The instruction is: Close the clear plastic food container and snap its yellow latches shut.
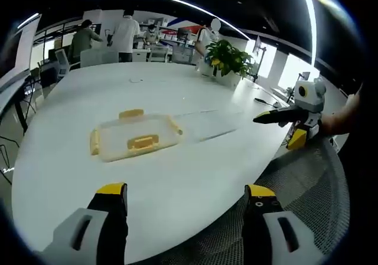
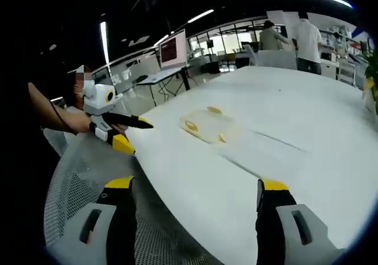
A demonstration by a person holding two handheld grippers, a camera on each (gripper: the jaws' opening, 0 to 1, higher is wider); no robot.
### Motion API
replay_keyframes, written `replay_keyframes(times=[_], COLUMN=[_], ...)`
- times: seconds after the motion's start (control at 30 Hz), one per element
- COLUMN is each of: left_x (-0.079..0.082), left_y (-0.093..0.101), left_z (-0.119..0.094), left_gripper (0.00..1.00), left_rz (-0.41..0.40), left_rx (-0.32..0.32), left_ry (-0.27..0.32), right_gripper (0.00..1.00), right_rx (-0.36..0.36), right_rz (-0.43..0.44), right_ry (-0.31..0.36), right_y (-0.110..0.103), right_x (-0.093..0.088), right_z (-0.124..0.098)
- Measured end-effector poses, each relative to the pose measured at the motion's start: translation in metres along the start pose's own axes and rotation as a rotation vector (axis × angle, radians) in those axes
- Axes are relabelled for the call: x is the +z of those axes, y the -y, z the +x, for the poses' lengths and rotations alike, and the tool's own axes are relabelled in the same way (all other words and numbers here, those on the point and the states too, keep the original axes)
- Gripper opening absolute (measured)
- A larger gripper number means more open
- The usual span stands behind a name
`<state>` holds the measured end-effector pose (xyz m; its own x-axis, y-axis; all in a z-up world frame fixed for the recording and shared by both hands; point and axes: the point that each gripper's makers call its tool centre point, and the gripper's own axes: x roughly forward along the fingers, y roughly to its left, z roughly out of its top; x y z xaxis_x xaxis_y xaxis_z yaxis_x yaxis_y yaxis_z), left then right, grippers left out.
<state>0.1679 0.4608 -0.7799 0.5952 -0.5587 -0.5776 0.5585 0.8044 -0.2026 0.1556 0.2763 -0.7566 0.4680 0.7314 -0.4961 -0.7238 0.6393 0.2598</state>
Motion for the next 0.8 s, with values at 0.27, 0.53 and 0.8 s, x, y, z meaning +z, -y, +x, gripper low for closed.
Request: replay_keyframes(times=[0.27, 0.53, 0.8], left_x=[-0.0016, -0.002, -0.0006], left_y=[-0.0006, 0.0003, 0.0027], left_z=[0.0002, 0.0005, 0.0003], left_gripper=[0.78, 0.77, 0.74], left_rz=[0.0, 0.008, 0.017], left_rx=[0.006, 0.004, -0.003], left_ry=[-0.006, -0.012, -0.015], right_gripper=[0.8, 0.77, 0.71], right_rx=[0.007, 0.017, 0.02], right_rz=[-0.007, -0.027, -0.064], right_ry=[0.016, -0.006, 0.019], right_y=[-0.0006, -0.0035, -0.0045], right_x=[0.002, -0.0017, 0.0032], right_z=[-0.0008, -0.0002, -0.002])
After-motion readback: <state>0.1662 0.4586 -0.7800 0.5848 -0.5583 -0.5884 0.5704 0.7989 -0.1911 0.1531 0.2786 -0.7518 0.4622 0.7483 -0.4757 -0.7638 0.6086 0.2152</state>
